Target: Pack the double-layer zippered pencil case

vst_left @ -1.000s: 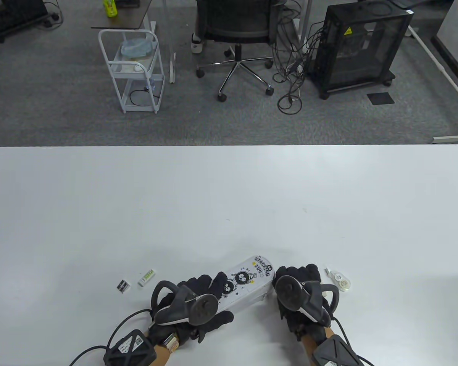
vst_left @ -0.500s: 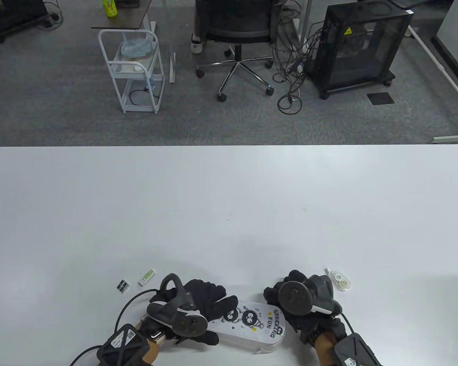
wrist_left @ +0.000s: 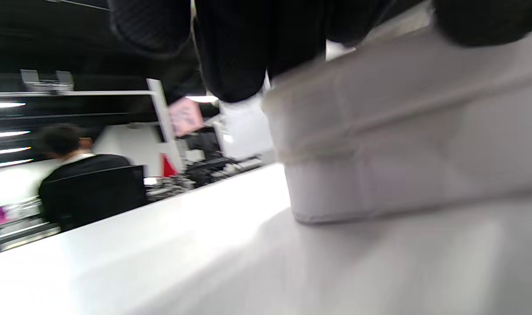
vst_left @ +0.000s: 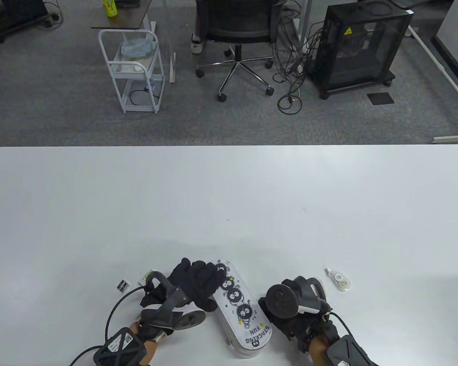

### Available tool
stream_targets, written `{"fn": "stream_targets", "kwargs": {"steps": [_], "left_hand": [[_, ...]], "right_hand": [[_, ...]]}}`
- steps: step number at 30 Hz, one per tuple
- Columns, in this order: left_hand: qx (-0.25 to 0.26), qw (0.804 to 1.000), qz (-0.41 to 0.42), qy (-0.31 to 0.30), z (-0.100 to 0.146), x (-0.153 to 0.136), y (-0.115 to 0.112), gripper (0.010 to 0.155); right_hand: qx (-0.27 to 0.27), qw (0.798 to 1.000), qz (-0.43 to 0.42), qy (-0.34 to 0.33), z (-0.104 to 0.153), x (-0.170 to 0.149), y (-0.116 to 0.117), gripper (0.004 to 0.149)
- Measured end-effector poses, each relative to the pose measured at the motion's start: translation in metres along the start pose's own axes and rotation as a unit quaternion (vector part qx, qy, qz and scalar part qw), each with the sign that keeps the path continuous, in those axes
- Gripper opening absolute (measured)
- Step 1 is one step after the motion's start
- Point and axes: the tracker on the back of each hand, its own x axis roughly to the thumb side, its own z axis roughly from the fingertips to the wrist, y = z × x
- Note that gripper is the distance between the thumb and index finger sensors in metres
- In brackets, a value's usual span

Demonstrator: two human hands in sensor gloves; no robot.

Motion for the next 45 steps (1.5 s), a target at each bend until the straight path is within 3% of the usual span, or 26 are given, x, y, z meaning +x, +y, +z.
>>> {"fn": "stream_targets", "kwargs": {"steps": [2, 5, 7, 9, 11, 14, 17, 24, 29, 32, 38, 41, 45], "left_hand": [[0.000, 0.996, 0.060, 0.068, -0.003, -0.004, 0.003, 0.055], [-0.041, 0.976, 0.172, 0.128, -0.008, 0.004, 0.007, 0.057], [-0.068, 0.969, 0.198, 0.134, -0.010, 0.012, 0.008, 0.067], [-0.154, 0.958, 0.206, 0.129, -0.013, 0.025, 0.005, 0.081], [-0.243, 0.952, 0.164, 0.086, -0.015, 0.035, 0.003, 0.092], [-0.303, 0.930, 0.195, 0.069, -0.013, 0.045, -0.007, 0.087], [-0.288, 0.922, 0.244, 0.083, -0.009, 0.042, -0.015, 0.090], [-0.251, 0.942, 0.209, 0.078, -0.006, 0.043, -0.017, 0.090], [-0.230, 0.964, 0.129, 0.031, -0.007, 0.049, -0.018, 0.095], [-0.240, 0.966, 0.089, 0.025, -0.011, 0.054, -0.017, 0.098], [-0.257, 0.963, 0.068, 0.031, -0.014, 0.054, -0.017, 0.097], [-0.258, 0.963, 0.044, 0.064, -0.013, 0.049, -0.014, 0.101], [-0.289, 0.948, 0.005, 0.135, -0.011, 0.035, -0.016, 0.104]], "right_hand": [[0.010, 1.000, -0.004, -0.009, -0.002, 0.006, 0.003, 0.048], [0.023, 0.999, -0.010, -0.024, -0.005, 0.021, 0.007, 0.049], [0.030, 0.999, -0.015, -0.040, -0.006, 0.033, 0.010, 0.048], [0.039, 0.997, -0.029, -0.062, -0.009, 0.052, 0.016, 0.049], [0.036, 0.997, -0.019, -0.066, -0.011, 0.066, 0.019, 0.049], [0.005, 0.998, -0.023, -0.062, -0.011, 0.072, 0.023, 0.049], [0.007, 0.996, -0.063, -0.056, -0.012, 0.069, 0.026, 0.049], [-0.018, 0.999, -0.024, -0.032, -0.011, 0.067, 0.024, 0.048], [-0.072, 0.997, -0.009, 0.028, -0.010, 0.046, 0.014, 0.048], [-0.092, 0.993, -0.034, 0.059, -0.008, 0.031, 0.009, 0.048], [-0.157, 0.977, 0.081, 0.120, -0.002, 0.003, -0.002, 0.047], [-0.168, 0.972, 0.055, 0.155, 0.003, -0.015, -0.005, 0.047], [-0.171, 0.969, 0.029, 0.176, 0.007, -0.028, -0.007, 0.046]]}}
